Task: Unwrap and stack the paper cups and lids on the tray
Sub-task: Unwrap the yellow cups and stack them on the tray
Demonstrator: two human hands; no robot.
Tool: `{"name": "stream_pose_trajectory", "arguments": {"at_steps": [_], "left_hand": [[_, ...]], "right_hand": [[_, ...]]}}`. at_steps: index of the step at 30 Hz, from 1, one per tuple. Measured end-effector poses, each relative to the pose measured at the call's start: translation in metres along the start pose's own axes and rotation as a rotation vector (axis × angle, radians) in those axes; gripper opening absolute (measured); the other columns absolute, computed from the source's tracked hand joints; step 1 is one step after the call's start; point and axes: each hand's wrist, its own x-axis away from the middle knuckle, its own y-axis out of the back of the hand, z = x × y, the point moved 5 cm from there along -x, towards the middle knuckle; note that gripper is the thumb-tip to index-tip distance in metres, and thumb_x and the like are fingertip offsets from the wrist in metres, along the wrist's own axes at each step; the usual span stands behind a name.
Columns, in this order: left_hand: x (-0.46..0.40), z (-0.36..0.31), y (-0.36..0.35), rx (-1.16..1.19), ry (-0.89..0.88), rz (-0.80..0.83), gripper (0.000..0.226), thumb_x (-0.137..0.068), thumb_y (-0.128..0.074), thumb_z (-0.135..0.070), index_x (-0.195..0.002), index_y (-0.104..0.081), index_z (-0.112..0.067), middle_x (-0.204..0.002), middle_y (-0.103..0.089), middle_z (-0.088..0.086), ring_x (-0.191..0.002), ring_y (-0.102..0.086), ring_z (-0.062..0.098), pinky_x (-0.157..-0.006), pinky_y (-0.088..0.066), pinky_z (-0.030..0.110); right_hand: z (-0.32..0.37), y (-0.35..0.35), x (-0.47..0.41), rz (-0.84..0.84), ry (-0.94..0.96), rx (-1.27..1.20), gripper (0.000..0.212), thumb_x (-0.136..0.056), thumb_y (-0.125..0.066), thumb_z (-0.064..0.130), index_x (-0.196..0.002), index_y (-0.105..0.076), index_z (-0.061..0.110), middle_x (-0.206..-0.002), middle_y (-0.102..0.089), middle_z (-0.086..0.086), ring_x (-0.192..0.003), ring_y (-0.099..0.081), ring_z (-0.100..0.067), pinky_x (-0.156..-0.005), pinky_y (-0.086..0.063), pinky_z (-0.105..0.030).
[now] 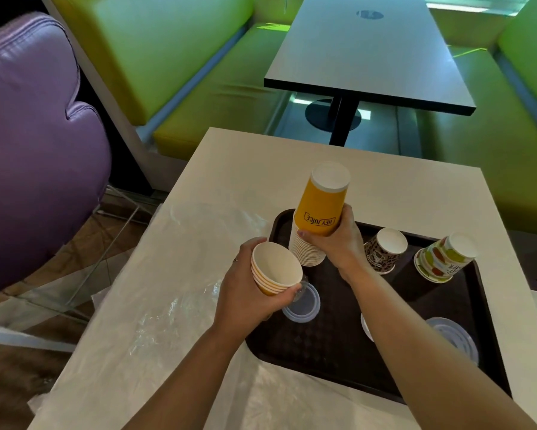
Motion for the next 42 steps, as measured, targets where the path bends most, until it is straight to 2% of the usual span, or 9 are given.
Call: {"name": "stream_pose_trajectory", "arguments": {"at_steps": [3, 5, 7, 9, 13, 19, 29, 38, 42], "left_hand": [[0.001, 0.0, 0.001, -0.005, 0.008, -0.005, 0.088, -0.053, -0.088, -0.043, -0.121, -0.033, -0.041, -0.113, -0.044, -0.024, -0.103, -0.047, 0.001, -0.074, -0.037, -0.005], [0.001, 0.001, 0.002, -0.023, 0.011, -0.008, 0.088, -0.053, -0.088, -0.045, -0.121, -0.034, -0.04, -0.114, -0.044, -0.023, -0.103, -0.047, 0.001, -0.072, -0.037, -0.005], [0.002, 0.001, 0.001, -0.039, 0.01, -0.004, 0.088, -0.053, -0.088, -0.045, -0.126, -0.04, -0.033, -0.115, -0.047, -0.021, -0.103, -0.049, 0.0, -0.073, -0.036, -0.006], [0.003, 0.002, -0.001, -0.034, 0.006, -0.001, 0.086, -0.054, -0.088, -0.041, -0.127, -0.044, -0.027, -0.114, -0.051, -0.02, -0.097, -0.053, -0.006, -0.073, -0.036, -0.006], [0.004, 0.002, -0.003, -0.162, -0.024, -0.015, 0.081, -0.062, -0.084, -0.037, -0.131, -0.046, -0.016, -0.122, -0.058, -0.005, -0.104, -0.054, -0.001, -0.078, -0.032, -0.004], [0.008, -0.004, 0.001, -0.121, -0.036, 0.011, 0.087, -0.059, -0.085, -0.038, -0.133, -0.043, -0.022, -0.121, -0.052, -0.014, -0.102, -0.044, -0.005, -0.074, -0.03, -0.009], [0.012, -0.013, 0.008, -0.038, -0.113, 0.028, 0.08, -0.056, -0.084, -0.048, -0.123, -0.042, -0.035, -0.114, -0.055, -0.017, -0.097, -0.055, -0.005, -0.078, -0.043, 0.002], [0.011, -0.015, 0.001, -0.082, -0.125, 0.049, 0.081, -0.052, -0.074, -0.065, -0.121, -0.039, -0.04, -0.115, -0.055, -0.018, -0.097, -0.054, -0.002, -0.078, -0.04, 0.001], [0.008, -0.017, 0.005, -0.063, -0.105, 0.011, 0.077, -0.055, -0.083, -0.055, -0.116, -0.037, -0.044, -0.107, -0.048, -0.027, -0.091, -0.051, -0.013, -0.073, -0.038, -0.004]], "right_hand": [[0.005, 0.012, 0.021, -0.232, 0.042, 0.071, 0.1, -0.06, -0.084, 0.045, -0.141, -0.028, 0.025, -0.14, -0.043, 0.002, -0.128, -0.041, -0.015, -0.107, -0.036, -0.048], [0.028, 0.018, 0.05, -0.382, 0.295, 0.058, 0.087, -0.067, -0.075, 0.054, -0.136, -0.037, 0.016, -0.135, -0.043, -0.002, -0.127, -0.04, -0.014, -0.107, -0.036, -0.037], [0.054, 0.011, 0.077, -0.26, 0.559, 0.032, 0.067, -0.075, -0.07, 0.046, -0.126, -0.046, 0.009, -0.124, -0.047, 0.001, -0.118, -0.045, -0.007, -0.1, -0.039, -0.022], [0.067, -0.011, 0.089, 0.113, 0.577, 0.1, 0.061, -0.075, -0.065, 0.049, -0.126, -0.048, 0.019, -0.124, -0.047, 0.009, -0.116, -0.045, -0.001, -0.095, -0.04, -0.015], [0.059, -0.033, 0.09, 0.525, 0.448, 0.398, 0.077, -0.072, -0.065, 0.06, -0.139, -0.035, 0.035, -0.144, -0.036, 0.013, -0.132, -0.033, -0.006, -0.107, -0.037, -0.032], [0.069, -0.022, 0.092, 0.501, 0.432, 0.39, 0.069, -0.077, -0.072, 0.043, -0.137, -0.038, 0.036, -0.136, -0.046, 0.011, -0.124, -0.04, -0.004, -0.103, -0.037, -0.027], [0.076, -0.003, 0.089, 0.451, 0.422, 0.299, 0.063, -0.07, -0.062, 0.049, -0.128, -0.039, 0.052, -0.127, -0.043, 0.02, -0.116, -0.041, 0.0, -0.092, -0.039, -0.02], [0.093, 0.005, 0.083, 0.667, 0.618, 0.824, 0.077, -0.071, -0.078, 0.028, -0.132, -0.033, 0.033, -0.13, -0.035, 0.008, -0.112, -0.048, -0.015, -0.086, -0.049, -0.032], [0.106, 0.012, 0.078, 0.557, 0.755, 0.981, 0.075, -0.073, -0.072, 0.007, -0.132, -0.031, 0.03, -0.135, -0.03, 0.009, -0.1, -0.04, -0.005, -0.072, -0.039, -0.014]]}}
